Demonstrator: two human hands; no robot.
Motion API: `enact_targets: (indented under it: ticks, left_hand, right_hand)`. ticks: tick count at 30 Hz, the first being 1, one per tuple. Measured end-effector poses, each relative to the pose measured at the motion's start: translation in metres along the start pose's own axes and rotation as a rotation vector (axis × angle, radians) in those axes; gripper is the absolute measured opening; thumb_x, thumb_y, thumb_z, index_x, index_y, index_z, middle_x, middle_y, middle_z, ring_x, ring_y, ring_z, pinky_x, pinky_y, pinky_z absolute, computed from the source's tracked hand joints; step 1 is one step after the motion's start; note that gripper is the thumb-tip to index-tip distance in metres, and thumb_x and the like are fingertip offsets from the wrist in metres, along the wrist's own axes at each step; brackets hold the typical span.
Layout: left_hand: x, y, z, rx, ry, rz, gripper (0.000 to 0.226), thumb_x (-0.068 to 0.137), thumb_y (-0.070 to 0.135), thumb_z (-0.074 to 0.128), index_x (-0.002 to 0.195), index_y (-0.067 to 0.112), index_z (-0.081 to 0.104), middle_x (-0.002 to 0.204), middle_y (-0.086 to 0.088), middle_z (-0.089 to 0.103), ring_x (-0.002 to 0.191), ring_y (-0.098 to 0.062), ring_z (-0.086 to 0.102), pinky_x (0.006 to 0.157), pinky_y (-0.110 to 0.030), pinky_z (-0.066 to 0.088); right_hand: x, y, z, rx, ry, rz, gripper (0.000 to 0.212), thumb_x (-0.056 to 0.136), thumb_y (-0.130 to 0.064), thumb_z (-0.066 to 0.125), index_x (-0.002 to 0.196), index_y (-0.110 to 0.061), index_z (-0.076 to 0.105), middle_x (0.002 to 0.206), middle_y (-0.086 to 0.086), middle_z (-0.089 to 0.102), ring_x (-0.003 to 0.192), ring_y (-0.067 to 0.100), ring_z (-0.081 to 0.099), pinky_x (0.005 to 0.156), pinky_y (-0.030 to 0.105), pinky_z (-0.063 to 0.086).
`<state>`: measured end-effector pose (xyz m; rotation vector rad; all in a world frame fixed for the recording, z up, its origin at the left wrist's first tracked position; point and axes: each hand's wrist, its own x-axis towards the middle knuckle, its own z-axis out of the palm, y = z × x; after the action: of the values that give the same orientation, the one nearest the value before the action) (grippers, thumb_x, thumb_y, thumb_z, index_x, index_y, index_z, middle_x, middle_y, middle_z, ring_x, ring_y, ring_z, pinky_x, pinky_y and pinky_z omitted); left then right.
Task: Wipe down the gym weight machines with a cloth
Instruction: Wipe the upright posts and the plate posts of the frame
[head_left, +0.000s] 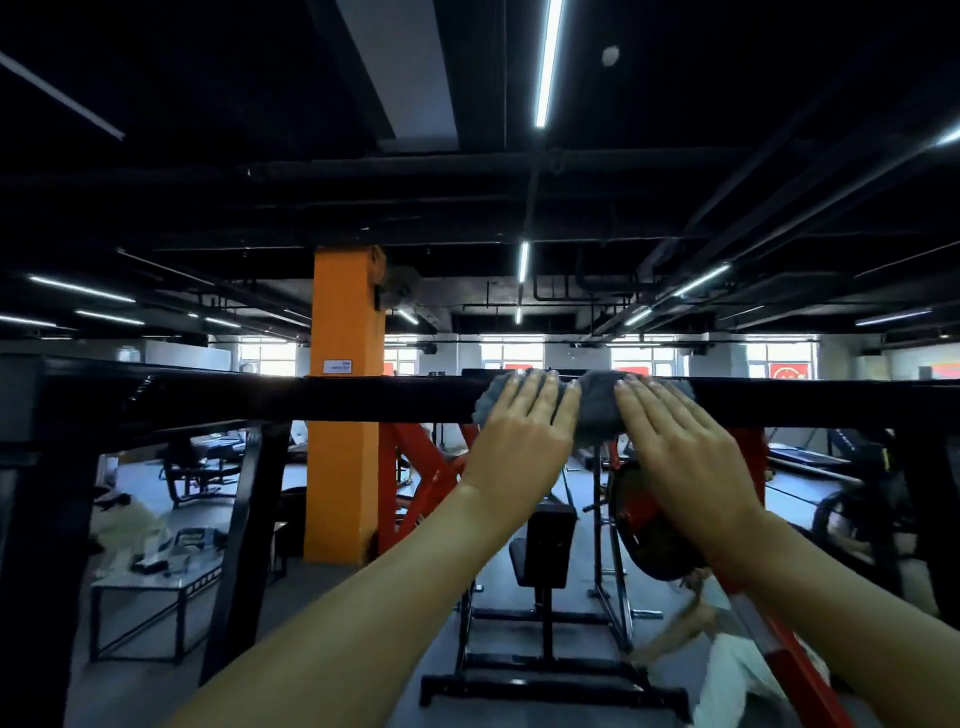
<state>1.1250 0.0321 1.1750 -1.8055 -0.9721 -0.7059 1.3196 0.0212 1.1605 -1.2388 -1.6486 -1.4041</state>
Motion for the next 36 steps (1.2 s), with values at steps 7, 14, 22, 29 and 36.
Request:
enact_targets:
  ticks: [7,14,22,29,36]
  left_hand:
    - [0.013,0.009,0.006,-0.108,0.088,-0.029,0.057,0.104,0.036,0.052,0.154,0.012,0.039,0.152,-0.016,0.048,0.144,-0.029,0.044,0.121,-0.038,0.022]
    - [-0.012,0.000,0.011,0.122,0.020,-0.279,0.067,0.095,0.029,0.067,0.150,0.001,0.042,0.147,-0.031,0.047,0.138,-0.046,0.046,0.113,-0.062,0.037]
    - [0.013,0.050,0.007,0.092,0.135,-0.269,0.052,0.102,0.034,0.048,0.146,0.007,0.051,0.142,-0.026,0.055,0.133,-0.043,0.052,0.112,-0.060,0.038]
    - [0.095,0.157,0.012,-0.111,0.131,-0.092,0.052,0.096,0.032,0.068,0.144,0.017,0.056,0.141,-0.014,0.060,0.132,-0.032,0.056,0.112,-0.049,0.043]
    - [0.097,0.130,-0.019,-0.345,-0.090,-0.167,0.082,0.101,0.045,0.055,0.162,0.014,0.010,0.168,-0.009,0.018,0.149,-0.031,0.032,0.118,-0.045,0.031]
  right_hand:
    - [-0.011,0.012,-0.001,0.098,-0.076,0.200,0.072,0.077,-0.008,0.082,0.141,0.004,0.052,0.139,0.026,0.057,0.129,0.039,0.057,0.114,0.056,0.037]
    - [0.023,-0.054,0.003,0.262,0.004,0.118,0.053,0.097,-0.027,0.041,0.145,-0.009,0.051,0.144,0.018,0.056,0.135,0.038,0.050,0.115,0.056,0.036]
    - [-0.020,0.049,0.007,0.219,-0.068,-0.022,0.060,0.096,-0.018,0.034,0.156,-0.007,0.033,0.157,0.019,0.039,0.147,0.033,0.036,0.123,0.049,0.025]
    - [-0.070,0.171,0.007,0.122,-0.174,0.136,0.062,0.094,-0.017,0.059,0.152,-0.006,0.040,0.153,0.019,0.045,0.144,0.032,0.042,0.122,0.051,0.029]
    - [-0.041,0.124,-0.021,0.156,-0.391,0.435,0.076,0.092,-0.077,-0.001,0.159,-0.043,0.010,0.157,0.036,0.023,0.149,0.050,0.017,0.117,0.071,-0.001]
